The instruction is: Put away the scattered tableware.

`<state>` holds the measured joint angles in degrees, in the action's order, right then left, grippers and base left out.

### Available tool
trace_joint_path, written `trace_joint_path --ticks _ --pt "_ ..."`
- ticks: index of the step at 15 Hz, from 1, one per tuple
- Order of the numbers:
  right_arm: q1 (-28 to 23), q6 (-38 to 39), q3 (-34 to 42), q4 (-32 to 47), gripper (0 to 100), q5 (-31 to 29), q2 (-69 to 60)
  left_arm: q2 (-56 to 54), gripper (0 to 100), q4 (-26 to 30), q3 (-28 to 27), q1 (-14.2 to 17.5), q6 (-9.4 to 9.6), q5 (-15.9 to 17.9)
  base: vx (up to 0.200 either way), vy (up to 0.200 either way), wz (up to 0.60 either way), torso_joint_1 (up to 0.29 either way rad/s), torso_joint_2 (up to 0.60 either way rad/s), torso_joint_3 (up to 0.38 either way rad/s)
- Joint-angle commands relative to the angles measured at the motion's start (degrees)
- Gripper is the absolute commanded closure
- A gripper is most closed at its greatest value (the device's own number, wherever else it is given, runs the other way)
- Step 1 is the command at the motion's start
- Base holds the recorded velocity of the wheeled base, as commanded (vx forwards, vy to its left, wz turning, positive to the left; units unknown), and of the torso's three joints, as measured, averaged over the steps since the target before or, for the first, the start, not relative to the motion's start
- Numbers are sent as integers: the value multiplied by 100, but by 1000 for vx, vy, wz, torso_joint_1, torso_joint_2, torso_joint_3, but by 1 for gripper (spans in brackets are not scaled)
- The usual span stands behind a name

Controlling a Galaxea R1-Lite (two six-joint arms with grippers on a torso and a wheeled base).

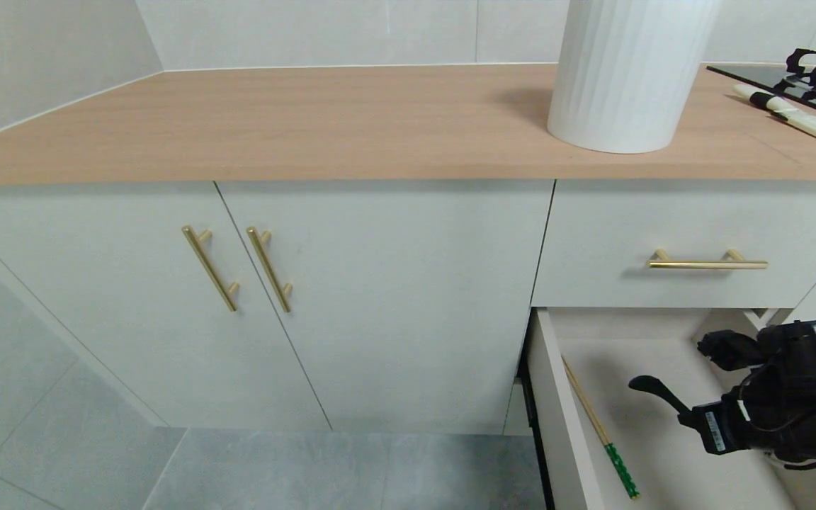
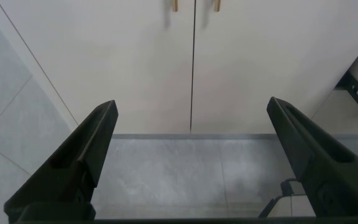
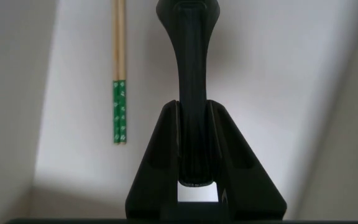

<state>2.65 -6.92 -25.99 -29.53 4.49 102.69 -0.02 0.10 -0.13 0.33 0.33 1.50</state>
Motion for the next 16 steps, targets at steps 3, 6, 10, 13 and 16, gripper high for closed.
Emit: trace_joint_path --ticks 3,6,10,13,16 --pt "17 191 33 -651 100 -185 1104 2 0 -1 -4 2 2 -1 0 0 0 0 0 0" --pt "26 209 103 -1143 100 -431 1482 2 0 -1 5 2 2 -1 0 0 0 0 0 0" --pt "34 209 129 -1213 100 -440 1578 2 0 -1 5 2 2 -1 0 0 0 0 0 0" --pt "34 218 129 -1213 100 -440 1517 2 0 -1 -4 2 2 -1 0 0 0 0 0 0" --pt "34 218 138 -1222 100 -493 1517 2 0 -1 -4 2 2 -1 0 0 0 0 0 0"
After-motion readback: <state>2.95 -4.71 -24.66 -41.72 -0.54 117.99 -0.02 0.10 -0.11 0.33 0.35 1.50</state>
